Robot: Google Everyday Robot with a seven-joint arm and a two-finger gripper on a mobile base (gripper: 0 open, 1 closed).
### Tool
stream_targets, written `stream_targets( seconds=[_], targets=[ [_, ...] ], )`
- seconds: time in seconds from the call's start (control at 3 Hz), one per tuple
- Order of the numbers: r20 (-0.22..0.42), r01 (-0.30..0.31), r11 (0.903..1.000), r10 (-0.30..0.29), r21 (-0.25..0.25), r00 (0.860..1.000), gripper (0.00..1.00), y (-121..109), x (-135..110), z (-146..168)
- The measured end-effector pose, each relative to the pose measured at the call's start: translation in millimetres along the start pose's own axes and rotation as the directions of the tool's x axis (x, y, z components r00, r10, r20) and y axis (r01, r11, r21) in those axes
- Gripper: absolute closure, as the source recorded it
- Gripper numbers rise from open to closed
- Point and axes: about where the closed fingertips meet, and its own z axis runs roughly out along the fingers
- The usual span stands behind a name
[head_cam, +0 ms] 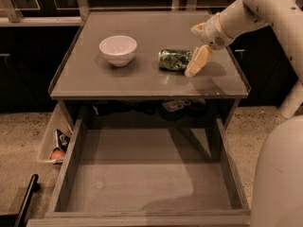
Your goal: Place green can into top drawer
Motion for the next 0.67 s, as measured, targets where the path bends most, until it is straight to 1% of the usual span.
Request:
stream_targets(
  seconds=[0.33, 0.67],
  targets=[
    [0.009, -0.026, 0.9994, 0.027, -0.022, 1.000, 0.00, -4.3, 8.0, 12.8],
    [0.007, -0.037, 0.9983, 0.037, -0.046, 0.999, 0.00, -6.6, 11.1, 24.9]
  ],
)
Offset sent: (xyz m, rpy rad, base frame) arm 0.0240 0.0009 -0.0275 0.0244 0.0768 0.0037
